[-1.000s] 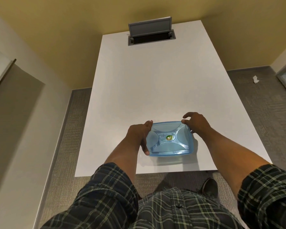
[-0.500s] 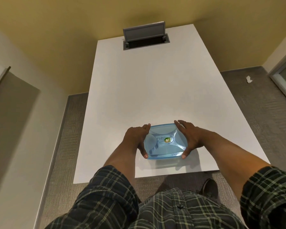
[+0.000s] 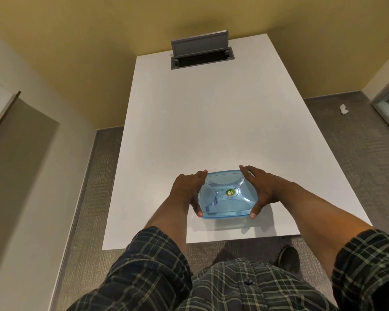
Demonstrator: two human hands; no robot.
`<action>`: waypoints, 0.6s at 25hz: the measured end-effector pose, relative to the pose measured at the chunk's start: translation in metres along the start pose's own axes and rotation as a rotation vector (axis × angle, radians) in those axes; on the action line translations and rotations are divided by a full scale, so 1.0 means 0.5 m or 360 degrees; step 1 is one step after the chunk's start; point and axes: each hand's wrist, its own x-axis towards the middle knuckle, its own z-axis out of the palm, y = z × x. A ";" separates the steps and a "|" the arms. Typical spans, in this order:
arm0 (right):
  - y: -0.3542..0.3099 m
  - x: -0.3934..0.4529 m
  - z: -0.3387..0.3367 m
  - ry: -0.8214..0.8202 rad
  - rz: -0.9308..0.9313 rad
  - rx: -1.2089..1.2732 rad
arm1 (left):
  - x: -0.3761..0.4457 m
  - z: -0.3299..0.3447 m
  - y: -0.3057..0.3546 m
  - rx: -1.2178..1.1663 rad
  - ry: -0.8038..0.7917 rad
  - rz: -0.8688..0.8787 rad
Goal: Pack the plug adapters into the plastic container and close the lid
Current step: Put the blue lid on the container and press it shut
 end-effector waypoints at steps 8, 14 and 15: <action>0.007 0.010 -0.009 0.0036 0.0030 -0.0079 | 0.017 0.002 -0.012 -0.0297 -0.0089 -0.0053; 0.013 0.013 0.001 0.0063 0.0029 -0.0028 | 0.034 0.016 -0.020 -0.1370 0.0448 -0.0539; 0.014 0.014 0.001 0.0089 0.0028 0.0018 | 0.038 0.021 -0.012 -0.1514 0.0491 -0.0634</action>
